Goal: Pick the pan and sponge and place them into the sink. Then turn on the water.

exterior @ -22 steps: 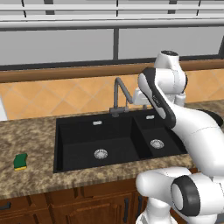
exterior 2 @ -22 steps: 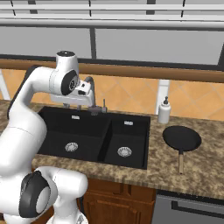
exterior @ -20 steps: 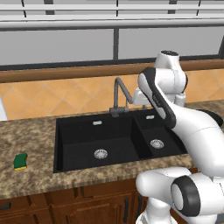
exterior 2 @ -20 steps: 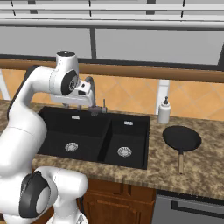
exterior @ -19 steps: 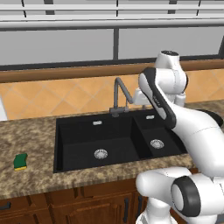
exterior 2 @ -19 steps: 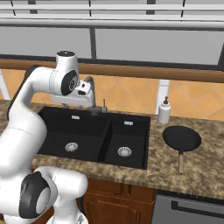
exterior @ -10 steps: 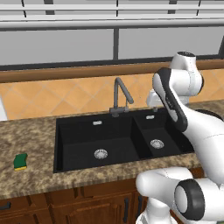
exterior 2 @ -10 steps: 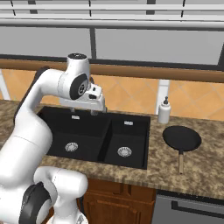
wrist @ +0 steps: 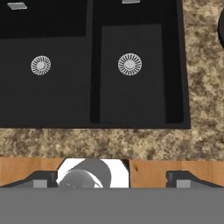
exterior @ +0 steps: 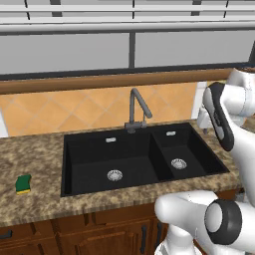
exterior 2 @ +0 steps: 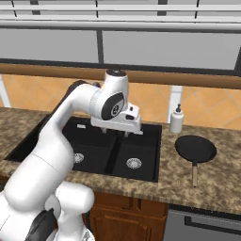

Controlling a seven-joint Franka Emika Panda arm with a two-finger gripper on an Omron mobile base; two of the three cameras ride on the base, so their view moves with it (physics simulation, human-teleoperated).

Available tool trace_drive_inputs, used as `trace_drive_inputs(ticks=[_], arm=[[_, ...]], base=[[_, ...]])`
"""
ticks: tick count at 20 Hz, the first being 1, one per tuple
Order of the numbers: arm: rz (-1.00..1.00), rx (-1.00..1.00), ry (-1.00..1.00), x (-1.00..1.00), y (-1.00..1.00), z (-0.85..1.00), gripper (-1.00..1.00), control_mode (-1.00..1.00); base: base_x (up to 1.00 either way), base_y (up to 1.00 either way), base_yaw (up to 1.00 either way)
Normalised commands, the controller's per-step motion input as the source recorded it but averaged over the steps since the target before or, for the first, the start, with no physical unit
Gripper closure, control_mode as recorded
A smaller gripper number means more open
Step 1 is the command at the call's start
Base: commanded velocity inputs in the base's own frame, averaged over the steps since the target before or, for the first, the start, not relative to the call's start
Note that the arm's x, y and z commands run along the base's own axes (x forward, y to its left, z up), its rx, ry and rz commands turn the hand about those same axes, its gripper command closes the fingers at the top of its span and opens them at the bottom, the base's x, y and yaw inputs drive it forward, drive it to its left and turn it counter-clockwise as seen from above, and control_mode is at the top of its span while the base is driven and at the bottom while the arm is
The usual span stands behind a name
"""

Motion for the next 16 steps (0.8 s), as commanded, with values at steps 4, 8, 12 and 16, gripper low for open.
trace_drive_inputs(ticks=[4, 8, 12, 16], arm=[[-0.06, 0.0, 0.11, -0.19, -1.0, -0.41, -1.0, -1.0], [-0.07, -0.04, 0.1, -0.14, -0.94, -0.49, -1.0, -1.0], [-0.07, -0.05, 0.11, -0.11, -0.91, -0.51, -1.0, -1.0], [-0.05, -0.04, 0.09, -0.02, -0.7, -0.46, -1.0, -1.0]], base=[[0.0, 0.0, 0.0], [0.0, 0.0, 0.0], [0.0, 0.0, 0.0], [0.0, 0.0, 0.0]])
